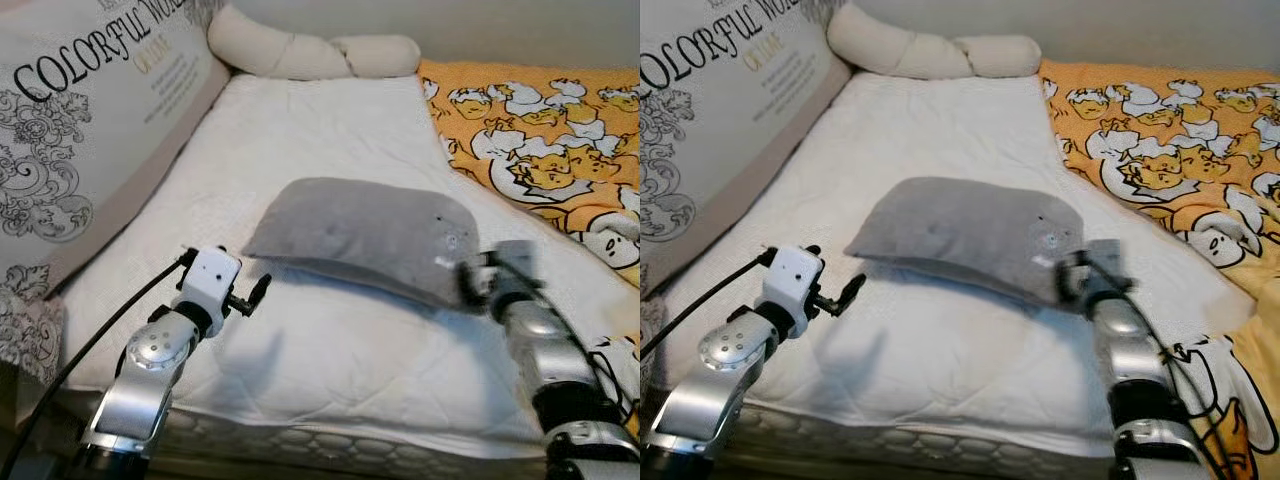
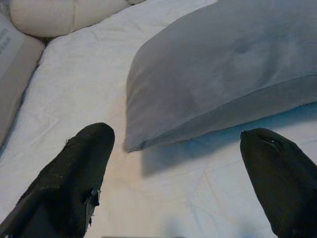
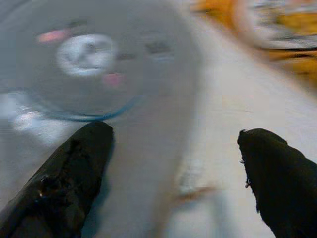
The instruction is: Clean up the room
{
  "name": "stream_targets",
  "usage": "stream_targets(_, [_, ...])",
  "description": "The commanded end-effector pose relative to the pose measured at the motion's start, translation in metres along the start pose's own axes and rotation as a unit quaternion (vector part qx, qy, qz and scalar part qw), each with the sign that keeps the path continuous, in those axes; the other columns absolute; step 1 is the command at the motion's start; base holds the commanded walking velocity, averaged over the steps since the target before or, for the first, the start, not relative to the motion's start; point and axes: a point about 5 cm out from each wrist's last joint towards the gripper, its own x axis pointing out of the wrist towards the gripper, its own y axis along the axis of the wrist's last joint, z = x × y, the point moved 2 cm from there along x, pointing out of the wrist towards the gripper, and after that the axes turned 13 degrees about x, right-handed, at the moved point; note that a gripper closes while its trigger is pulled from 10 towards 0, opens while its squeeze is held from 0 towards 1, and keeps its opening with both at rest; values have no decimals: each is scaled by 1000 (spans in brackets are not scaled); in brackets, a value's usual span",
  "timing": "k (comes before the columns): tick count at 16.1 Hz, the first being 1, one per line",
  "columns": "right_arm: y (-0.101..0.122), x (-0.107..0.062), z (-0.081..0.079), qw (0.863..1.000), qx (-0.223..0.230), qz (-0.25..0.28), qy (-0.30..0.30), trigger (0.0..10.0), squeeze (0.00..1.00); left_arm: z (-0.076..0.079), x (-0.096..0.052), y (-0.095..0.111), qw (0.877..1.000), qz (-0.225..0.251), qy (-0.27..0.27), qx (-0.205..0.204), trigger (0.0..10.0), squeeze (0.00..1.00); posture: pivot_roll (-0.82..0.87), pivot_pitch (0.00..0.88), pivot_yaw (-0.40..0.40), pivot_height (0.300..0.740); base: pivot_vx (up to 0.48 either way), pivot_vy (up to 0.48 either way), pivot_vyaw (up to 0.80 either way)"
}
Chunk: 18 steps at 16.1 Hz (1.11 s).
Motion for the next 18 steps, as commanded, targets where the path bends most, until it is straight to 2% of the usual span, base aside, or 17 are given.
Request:
stream_targets(1, [-5,1,-20,998,7,-22,63,10000,0,-3,-3,-2,1000,-5,0,-3,10000,0,99,0,21,740,0,0,0])
stream_targets(3, [-15,-12,-56,970,19,-92,224,10000,0,-4,-4,-2,1000,-7,3,-7,10000,0,103,0,15,740,0,0,0])
stream_targets(5, [3,-35,-84,934,29,-82,345,10000,0,-7,-5,-3,1000,-10,8,-10,10000,0,111,0,6,740,0,0,0])
stream_targets(6, [15,-42,-94,924,32,-60,377,10000,0,-11,-6,-4,1000,-13,16,-10,10000,0,113,0,5,740,0,0,0])
stream_targets(7, [22,-45,-97,920,32,-48,387,10000,0,-12,-5,-4,1000,-14,20,-10,10000,0,113,0,5,740,0,0,0])
stream_targets(9, [45,-62,-111,895,22,-15,445,10000,0,-17,-5,-3,1000,-13,21,-8,10000,0,109,0,11,740,0,0,0])
stream_targets(10, [56,-87,-125,862,7,-7,507,10000,0,-20,-4,-3,1000,-13,22,-6,10000,0,99,0,19,740,0,0,0])
stream_targets(12, [53,-112,-136,830,-20,-17,557,10000,0,-25,-2,-4,1000,-13,25,-2,10000,0,93,0,24,740,0,0,0])
stream_targets(14, [39,-115,-129,828,-69,-52,554,10000,0,-30,1,-4,999,-14,29,5,10000,0,86,0,34,740,0,0,0])
stream_targets(15, [27,-111,-117,836,-117,-84,530,10000,0,-33,1,-5,999,-15,29,8,10000,0,85,0,34,740,0,0,0])
stream_targets(16, [17,-108,-107,838,-164,-113,508,10000,0,-35,2,-5,999,-15,29,10,10000,0,82,0,37,740,0,0,0])
stream_targets(17, [17,-98,-96,856,-175,-111,474,10000,0,-37,3,-6,999,-16,29,11,10000,0,81,0,39,740,0,0,0])
stream_targets(18, [36,-83,-92,884,-141,-60,441,10000,0,-37,5,-5,999,-16,25,14,10000,0,82,0,42,740,0,0,0])
